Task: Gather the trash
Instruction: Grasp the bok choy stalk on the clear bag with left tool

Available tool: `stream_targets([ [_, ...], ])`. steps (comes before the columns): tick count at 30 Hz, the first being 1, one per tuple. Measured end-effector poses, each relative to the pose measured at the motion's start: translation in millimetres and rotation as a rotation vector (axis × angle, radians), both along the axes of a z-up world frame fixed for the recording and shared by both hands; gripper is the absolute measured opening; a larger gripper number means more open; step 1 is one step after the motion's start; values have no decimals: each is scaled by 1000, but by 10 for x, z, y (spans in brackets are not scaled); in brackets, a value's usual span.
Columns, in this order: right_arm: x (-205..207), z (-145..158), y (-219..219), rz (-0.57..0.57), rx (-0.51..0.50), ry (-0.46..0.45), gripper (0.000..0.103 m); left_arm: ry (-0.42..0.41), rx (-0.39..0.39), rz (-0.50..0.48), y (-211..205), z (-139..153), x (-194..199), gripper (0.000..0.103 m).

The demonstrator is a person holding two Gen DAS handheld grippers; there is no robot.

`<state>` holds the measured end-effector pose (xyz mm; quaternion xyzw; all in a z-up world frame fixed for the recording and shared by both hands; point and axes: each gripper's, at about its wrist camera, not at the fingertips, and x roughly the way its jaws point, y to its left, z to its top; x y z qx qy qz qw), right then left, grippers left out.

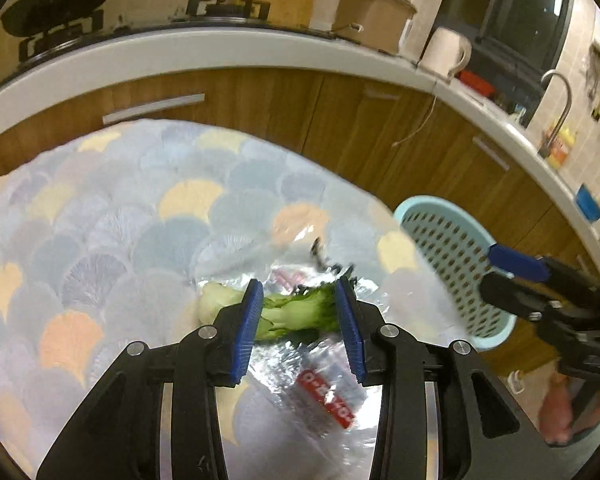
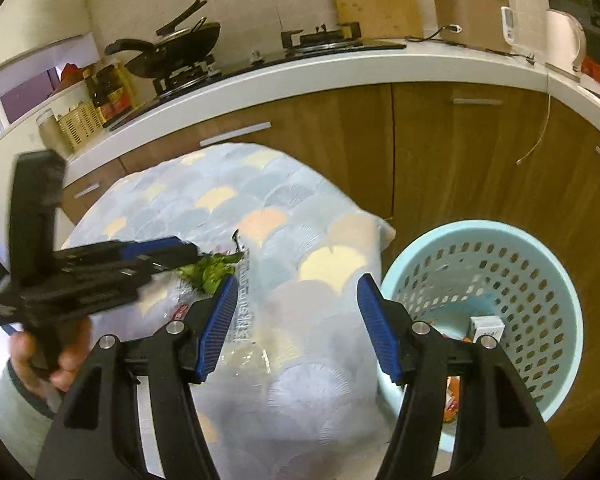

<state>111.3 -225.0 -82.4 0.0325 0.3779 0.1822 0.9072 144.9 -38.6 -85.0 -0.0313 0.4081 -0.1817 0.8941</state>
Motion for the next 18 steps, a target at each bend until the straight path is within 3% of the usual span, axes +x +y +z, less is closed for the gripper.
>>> stream_targets([
  [5,-33,-88,47,16,-16,23,58,-4,78,-37,-55,-2,-82,43],
  [12,30,-204,-41,5,19,67,58,17,130,27,71,-22,-356,48],
  [16,41,-204,-36,8,32,62,59,23,97,116,326,31,-446,52],
  [18,48,-212,-24,13,39,63,59,47,19,129,453,54,-456,54],
])
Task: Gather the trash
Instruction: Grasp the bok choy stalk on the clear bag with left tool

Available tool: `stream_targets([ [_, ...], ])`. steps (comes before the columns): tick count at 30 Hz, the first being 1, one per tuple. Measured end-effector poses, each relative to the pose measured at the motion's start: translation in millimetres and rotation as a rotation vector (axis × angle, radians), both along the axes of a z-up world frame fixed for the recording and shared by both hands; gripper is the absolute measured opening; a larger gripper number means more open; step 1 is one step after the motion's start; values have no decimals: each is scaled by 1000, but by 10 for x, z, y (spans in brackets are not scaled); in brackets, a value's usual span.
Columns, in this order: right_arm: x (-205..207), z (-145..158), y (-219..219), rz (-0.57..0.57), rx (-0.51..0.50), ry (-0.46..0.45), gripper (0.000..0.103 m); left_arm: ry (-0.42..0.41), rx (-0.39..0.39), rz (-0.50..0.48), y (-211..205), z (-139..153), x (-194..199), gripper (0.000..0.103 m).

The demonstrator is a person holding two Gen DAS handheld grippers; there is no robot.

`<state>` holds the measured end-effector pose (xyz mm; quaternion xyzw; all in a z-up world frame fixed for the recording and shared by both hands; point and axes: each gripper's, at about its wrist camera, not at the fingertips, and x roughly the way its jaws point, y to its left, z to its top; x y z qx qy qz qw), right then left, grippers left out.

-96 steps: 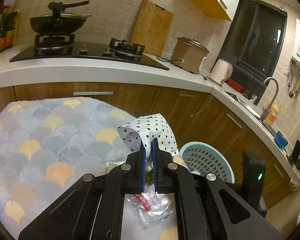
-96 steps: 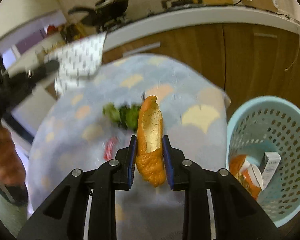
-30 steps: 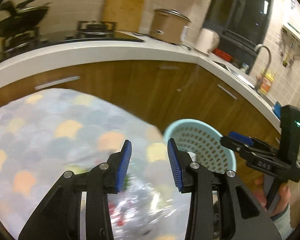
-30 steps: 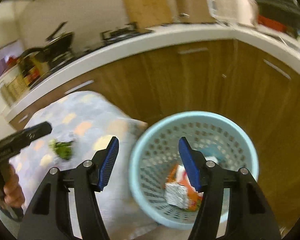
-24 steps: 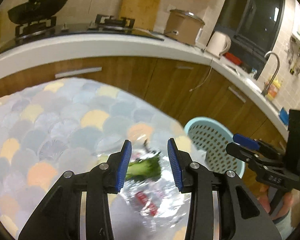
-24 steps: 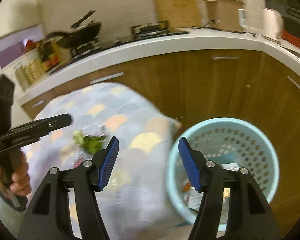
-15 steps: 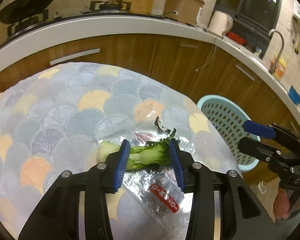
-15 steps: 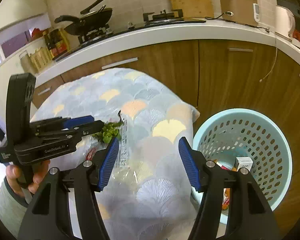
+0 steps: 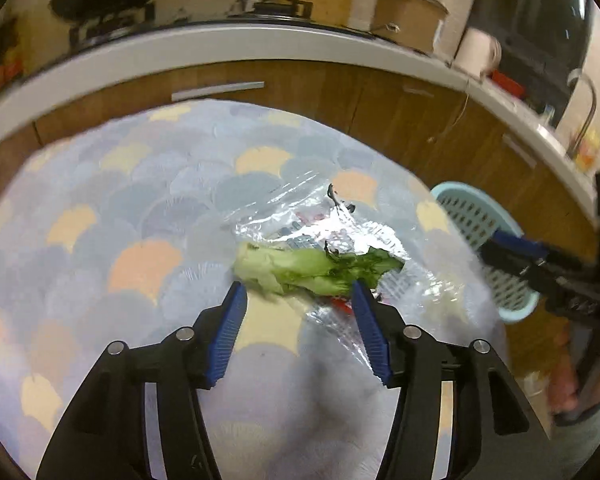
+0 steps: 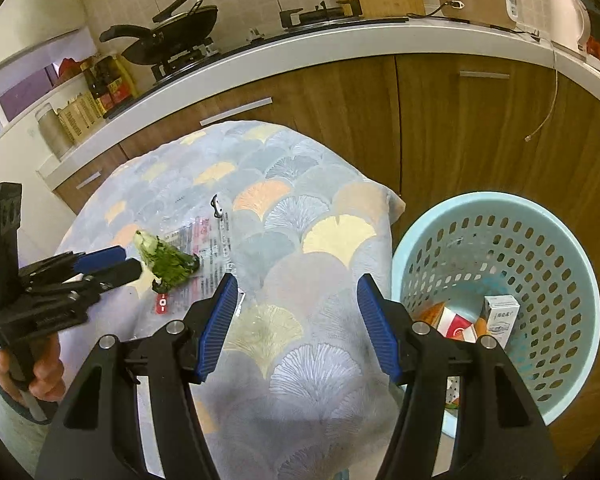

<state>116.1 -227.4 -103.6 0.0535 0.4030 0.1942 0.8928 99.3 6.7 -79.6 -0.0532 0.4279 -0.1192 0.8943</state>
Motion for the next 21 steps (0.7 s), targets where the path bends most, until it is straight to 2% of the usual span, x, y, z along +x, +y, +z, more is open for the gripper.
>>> stream_targets([
  [4,-4,-4,51,21,1,0,59,41,-94,82,114,-46,60,57],
  [10,-38,46,50,34,-11,-21,59,118,-161,192,60,-199,325,58],
  [16,-23,15,25,43,-2,-8,59,117,-35,235,-184,-182,580,58],
  [19,-12,-18,67,55,4,4,59,99,-15,233,-226,-176,628,49],
  [21,-11,-50,124,70,3,11,59,85,-36,225,-196,-164,596,42],
])
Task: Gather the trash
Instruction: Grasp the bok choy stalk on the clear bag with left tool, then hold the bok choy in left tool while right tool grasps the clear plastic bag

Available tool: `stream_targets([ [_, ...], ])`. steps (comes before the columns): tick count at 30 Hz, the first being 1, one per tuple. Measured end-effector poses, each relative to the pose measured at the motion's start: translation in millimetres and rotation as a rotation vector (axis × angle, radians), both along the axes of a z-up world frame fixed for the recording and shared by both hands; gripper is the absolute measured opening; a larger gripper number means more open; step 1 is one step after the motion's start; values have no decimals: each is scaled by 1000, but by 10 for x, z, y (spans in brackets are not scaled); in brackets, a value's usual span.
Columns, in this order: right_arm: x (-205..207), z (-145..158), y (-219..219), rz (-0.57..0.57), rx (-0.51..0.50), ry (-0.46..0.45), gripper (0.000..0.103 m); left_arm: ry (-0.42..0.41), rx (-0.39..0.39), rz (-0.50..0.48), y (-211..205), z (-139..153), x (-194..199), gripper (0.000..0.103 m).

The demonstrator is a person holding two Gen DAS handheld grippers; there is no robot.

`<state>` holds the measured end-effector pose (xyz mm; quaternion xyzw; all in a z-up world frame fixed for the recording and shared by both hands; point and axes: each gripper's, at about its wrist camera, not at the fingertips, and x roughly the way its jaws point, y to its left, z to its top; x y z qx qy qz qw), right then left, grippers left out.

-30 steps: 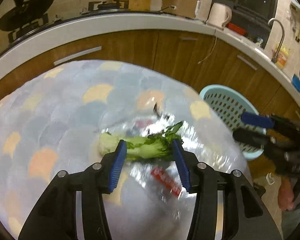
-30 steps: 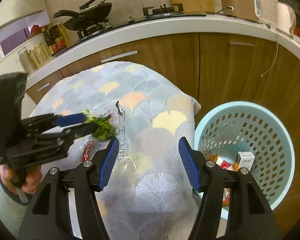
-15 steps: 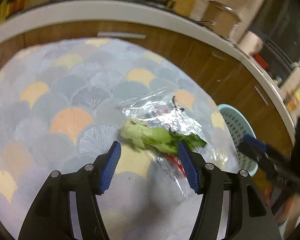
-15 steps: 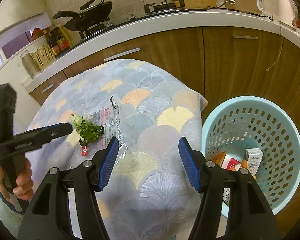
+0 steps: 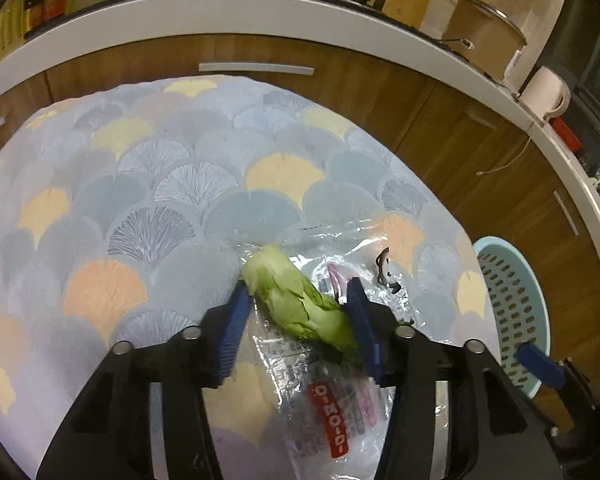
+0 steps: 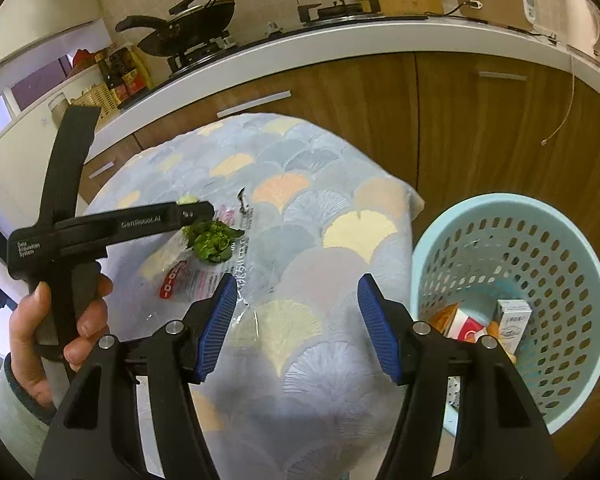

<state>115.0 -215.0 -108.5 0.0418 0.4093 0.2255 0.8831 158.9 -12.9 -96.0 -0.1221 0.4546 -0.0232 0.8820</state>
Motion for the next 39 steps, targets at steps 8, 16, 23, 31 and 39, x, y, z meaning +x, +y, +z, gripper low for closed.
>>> stream_targets([
  [8,-9,-65,275,64,4,20,62,-98,-151,-27,293,146,-290,24],
  [16,-70,-147,668,115,-7,58,72,-169,-271,-52,513,408,-489,24],
  [23,-188,-252,1131,78,-282,-22,72,-178,-352,-18,801,355,-665,24],
  [31,-181,-251,1110,71,-279,-21,72,-171,-390,-4,1163,305,-861,24],
  [39,-179,-258,1135,58,-275,-18,72,-108,-304,-24,1374,193,-935,21],
])
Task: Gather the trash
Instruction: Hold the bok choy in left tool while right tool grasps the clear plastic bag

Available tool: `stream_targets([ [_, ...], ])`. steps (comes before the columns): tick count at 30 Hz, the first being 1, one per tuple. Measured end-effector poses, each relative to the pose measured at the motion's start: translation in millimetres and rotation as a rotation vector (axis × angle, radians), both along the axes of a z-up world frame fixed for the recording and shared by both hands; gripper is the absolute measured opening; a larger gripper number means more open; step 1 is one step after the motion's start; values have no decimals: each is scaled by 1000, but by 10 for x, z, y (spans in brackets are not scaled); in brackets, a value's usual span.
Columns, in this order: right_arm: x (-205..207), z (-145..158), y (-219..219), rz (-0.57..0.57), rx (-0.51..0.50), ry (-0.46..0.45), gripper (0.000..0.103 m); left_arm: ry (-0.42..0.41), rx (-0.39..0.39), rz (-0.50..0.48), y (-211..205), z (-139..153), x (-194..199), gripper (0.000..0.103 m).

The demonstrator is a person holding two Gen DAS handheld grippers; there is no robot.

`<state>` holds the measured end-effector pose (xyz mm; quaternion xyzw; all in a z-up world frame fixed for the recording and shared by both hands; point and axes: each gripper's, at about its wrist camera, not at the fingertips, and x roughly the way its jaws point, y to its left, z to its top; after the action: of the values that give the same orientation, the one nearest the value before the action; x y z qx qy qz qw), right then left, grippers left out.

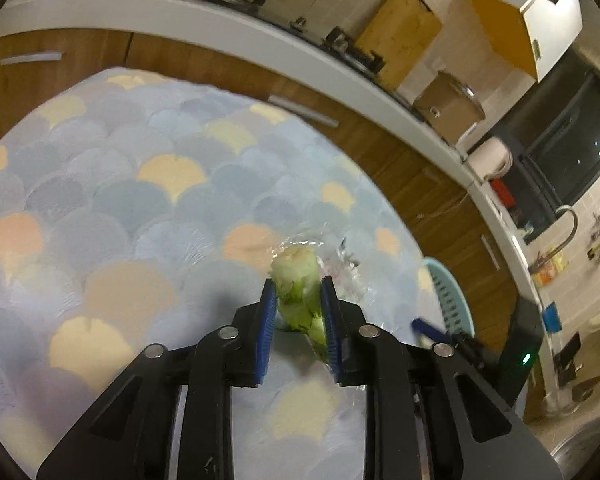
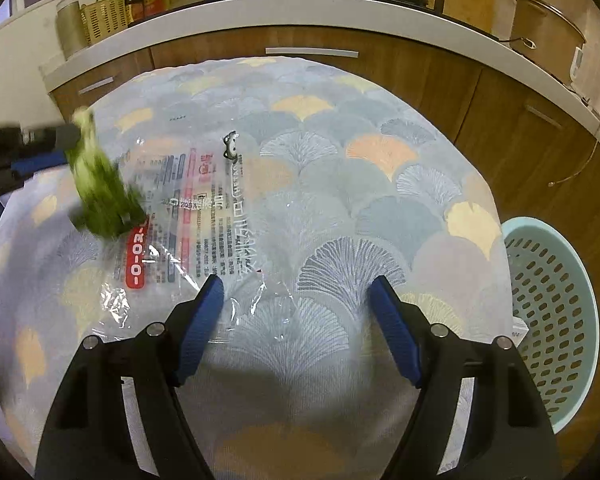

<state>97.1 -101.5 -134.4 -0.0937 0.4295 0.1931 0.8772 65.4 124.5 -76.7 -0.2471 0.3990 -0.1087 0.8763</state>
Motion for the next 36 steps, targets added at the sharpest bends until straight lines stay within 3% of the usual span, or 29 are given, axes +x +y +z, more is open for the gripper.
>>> stream_targets([
  [4,-137,252,5,51,147,-23,72,-19,4,9,148,19,-102,20],
  [7,-230,367,230,114,141,-62,75,-28,8,30,230,51,-143,20],
  [12,-259,226,582,130,102,-13,90,-97,-11,43,261,210,-269,20],
  [16,-257,118,720,124,173,87,95,-126,-12,62,322,335,-339,20],
  [18,-258,30,839,107,137,109,96,-139,-28,75,393,377,-377,20],
  [21,-363,-16,1030,110,5,37,95,-149,-54,90,499,410,-431,20],
  [23,-388,-27,1057,100,-20,26,95,-152,-49,98,526,421,-449,20],
  [25,-380,-14,1018,83,-14,17,87,-152,-56,97,531,417,-450,20],
  [27,-354,30,942,59,-3,5,60,-152,-54,93,528,416,-444,20],
  [28,-321,50,893,50,3,7,53,-151,-51,91,518,417,-434,20],
  [30,-241,71,766,31,23,21,21,-149,-58,85,515,412,-418,20],
  [32,-150,89,628,8,59,49,2,-150,-65,76,494,401,-395,20],
  [34,-105,109,458,-1,127,78,1,-147,-61,64,452,394,-366,20],
  [36,-95,168,345,-25,126,51,0,-145,-56,50,394,393,-337,20],
])
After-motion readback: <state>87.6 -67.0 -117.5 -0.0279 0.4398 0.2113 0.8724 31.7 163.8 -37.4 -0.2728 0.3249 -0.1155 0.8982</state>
